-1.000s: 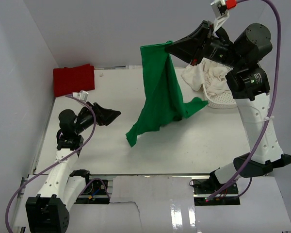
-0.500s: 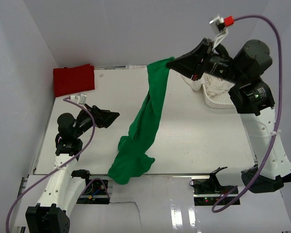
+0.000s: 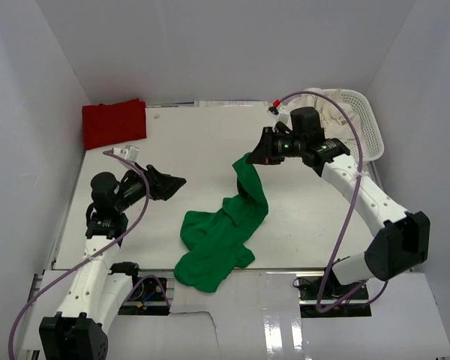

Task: Fold and stack the t-shirts
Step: Move the tshirt to the center of the board, then flatten out the tshirt

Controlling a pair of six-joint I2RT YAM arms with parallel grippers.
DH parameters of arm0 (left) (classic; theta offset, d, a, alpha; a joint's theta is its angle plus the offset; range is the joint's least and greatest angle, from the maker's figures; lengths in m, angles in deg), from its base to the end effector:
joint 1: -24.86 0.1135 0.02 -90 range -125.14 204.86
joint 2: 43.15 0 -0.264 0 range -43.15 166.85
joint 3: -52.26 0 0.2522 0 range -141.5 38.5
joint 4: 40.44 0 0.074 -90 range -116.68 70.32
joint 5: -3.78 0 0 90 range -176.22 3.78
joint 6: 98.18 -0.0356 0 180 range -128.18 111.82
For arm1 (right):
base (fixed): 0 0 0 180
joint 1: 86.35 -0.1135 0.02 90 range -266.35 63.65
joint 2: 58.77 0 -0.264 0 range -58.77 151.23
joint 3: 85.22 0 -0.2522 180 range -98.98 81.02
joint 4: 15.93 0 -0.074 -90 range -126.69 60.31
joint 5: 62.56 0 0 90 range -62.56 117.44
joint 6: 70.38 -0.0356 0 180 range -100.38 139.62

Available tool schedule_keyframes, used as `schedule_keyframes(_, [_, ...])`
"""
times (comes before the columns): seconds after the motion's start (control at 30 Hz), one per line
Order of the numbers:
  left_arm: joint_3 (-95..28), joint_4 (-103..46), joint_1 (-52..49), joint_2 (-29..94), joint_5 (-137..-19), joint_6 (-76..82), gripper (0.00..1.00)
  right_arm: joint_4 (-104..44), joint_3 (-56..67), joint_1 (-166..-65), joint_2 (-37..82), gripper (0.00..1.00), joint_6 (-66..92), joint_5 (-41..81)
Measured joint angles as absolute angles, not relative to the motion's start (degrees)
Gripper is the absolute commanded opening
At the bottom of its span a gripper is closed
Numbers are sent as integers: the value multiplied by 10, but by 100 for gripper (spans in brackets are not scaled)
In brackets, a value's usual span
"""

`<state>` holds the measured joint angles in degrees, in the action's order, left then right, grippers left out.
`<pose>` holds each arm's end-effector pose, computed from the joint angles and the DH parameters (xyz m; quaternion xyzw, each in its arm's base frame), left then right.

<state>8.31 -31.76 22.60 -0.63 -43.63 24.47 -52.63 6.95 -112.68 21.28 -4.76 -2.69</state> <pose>0.1759 -0.0311 0.2856 0.0484 0.7376 -0.4447 0.5058 0.2753 0.1562 0.3570 -0.1462 0.8293 0.4124 0.3475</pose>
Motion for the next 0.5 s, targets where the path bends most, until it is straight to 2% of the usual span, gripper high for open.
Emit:
schedule_keyframes(0.17, [74, -314, 226, 40, -410, 235, 98, -524, 69, -1128, 272, 8, -15, -31])
schedule_keyframes(0.43, [53, -376, 225, 119, -348, 224, 98, -521, 56, -1137, 278, 8, 7, -47])
schedule_keyframes(0.5, [53, -410, 224, 142, -332, 243, 93, -523, 48, -1141, 278, 8, 8, -50])
